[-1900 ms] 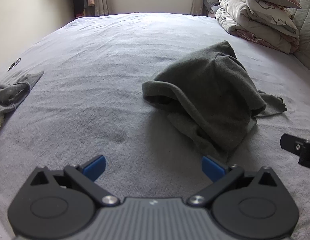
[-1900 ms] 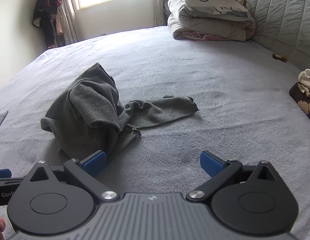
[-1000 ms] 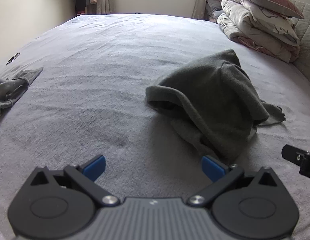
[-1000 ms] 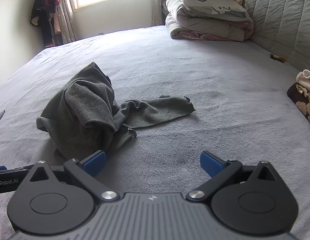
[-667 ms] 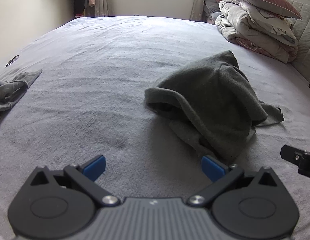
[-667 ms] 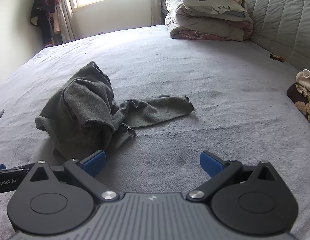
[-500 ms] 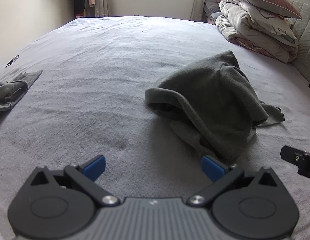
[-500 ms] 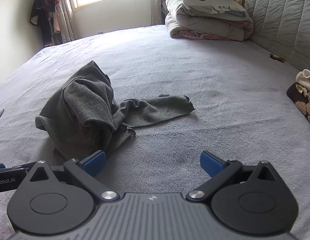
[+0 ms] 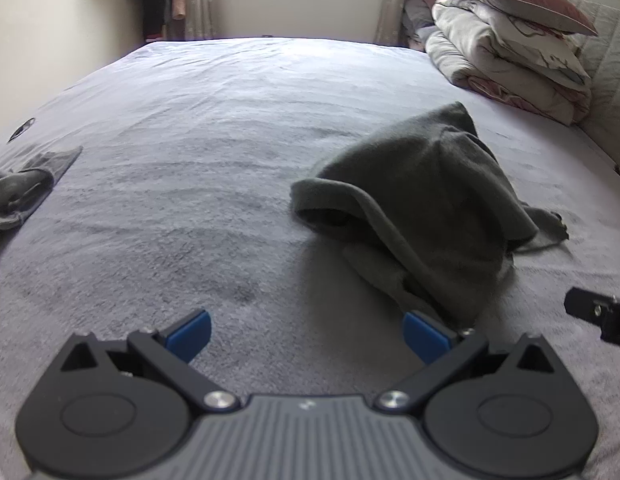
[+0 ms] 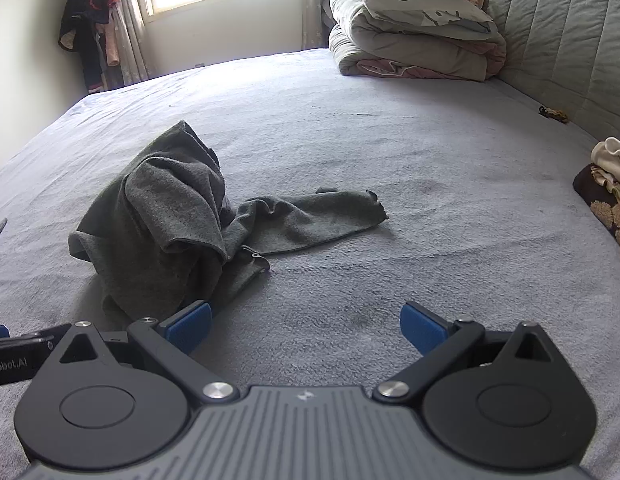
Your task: Fold clothes
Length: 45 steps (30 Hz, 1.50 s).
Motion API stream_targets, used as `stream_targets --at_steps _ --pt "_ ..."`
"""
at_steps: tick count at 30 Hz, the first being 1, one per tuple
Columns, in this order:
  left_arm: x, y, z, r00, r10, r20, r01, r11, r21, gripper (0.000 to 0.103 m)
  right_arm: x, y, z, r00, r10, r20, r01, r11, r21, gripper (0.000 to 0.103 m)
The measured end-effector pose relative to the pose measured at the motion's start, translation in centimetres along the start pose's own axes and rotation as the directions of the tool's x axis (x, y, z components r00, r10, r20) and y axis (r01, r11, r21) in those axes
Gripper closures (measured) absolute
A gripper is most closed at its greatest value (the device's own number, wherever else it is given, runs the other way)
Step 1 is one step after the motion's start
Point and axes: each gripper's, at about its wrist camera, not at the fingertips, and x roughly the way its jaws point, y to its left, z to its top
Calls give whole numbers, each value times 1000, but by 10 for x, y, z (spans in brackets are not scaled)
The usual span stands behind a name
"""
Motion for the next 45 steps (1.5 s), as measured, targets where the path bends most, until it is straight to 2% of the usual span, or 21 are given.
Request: stream_targets --at_steps 10,19,23,29,34,38,45 --pt "2 6 3 995 -95 -41 97 995 38 0 5 -3 4 1000 8 2 -8 1000 7 0" --pt "0 9 15 999 -45 -20 48 988 147 0 9 -8 14 999 28 17 -29 1000 8 0" --pt "6 15 13 998 -63 -27 65 991 113 0 7 -5 15 996 71 50 -70 997 -10 1" --pt "8 24 11 992 -124 -8 125 989 77 1 9 7 22 988 142 56 -139 989 -51 9" --pt "16 27 10 987 -160 -12 160 986 41 3 19 18 25 979 201 35 -198 978 -71 28" --pt "22 27 12 988 -153 -14 154 988 31 3 20 29 25 971 233 48 -226 966 -122 37" --pt "31 27 14 987 -156 -34 157 988 13 3 27 39 23 955 295 31 -288 947 -141 62"
